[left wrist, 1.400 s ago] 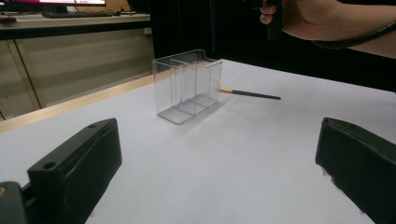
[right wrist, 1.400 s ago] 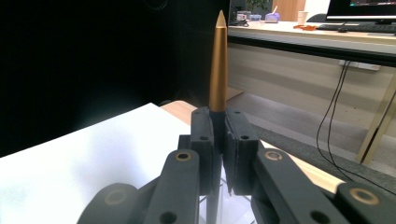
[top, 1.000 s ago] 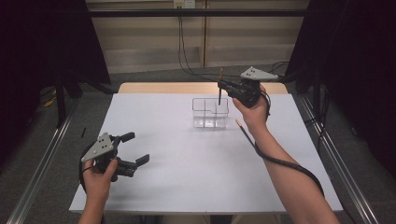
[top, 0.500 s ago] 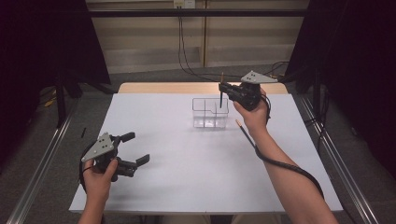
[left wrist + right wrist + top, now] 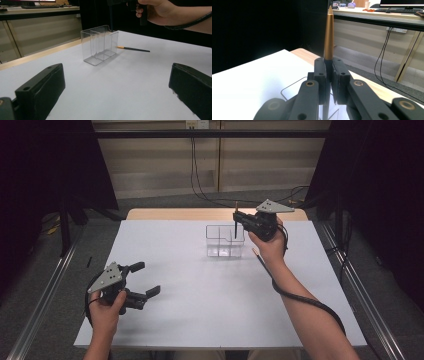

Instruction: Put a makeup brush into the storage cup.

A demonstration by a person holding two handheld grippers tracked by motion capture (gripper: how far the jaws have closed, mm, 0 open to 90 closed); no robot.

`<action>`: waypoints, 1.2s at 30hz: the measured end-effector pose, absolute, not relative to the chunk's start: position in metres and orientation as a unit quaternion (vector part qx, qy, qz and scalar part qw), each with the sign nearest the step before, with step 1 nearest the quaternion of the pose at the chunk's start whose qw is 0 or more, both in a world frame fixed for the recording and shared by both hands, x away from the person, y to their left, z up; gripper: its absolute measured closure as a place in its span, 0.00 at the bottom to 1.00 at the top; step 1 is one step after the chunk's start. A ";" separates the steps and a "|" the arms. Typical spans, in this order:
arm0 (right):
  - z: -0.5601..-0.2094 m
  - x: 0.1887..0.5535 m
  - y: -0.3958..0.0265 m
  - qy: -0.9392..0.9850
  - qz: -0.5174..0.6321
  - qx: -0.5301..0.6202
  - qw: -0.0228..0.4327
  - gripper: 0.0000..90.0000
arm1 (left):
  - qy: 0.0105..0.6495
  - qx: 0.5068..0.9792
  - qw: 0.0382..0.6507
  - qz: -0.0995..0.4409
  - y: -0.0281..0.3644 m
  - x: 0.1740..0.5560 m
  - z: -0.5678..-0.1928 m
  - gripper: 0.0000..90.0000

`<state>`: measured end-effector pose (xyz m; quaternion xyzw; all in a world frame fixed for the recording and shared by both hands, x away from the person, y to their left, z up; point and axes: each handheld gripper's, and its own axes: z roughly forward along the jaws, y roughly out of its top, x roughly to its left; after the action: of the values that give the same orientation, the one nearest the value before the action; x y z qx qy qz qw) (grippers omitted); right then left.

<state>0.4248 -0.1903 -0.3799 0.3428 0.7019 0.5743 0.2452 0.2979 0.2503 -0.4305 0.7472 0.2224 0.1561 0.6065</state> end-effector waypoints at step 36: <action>-0.401 0.425 -0.194 0.706 0.566 0.350 0.241 0.92 | 0.221 0.747 0.606 0.159 0.251 0.298 -0.430 0.01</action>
<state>0.4253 -0.1937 -0.4010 0.3501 0.7063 0.5662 0.2406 0.2975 0.2508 -0.4301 0.7473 0.2209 0.1594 0.6061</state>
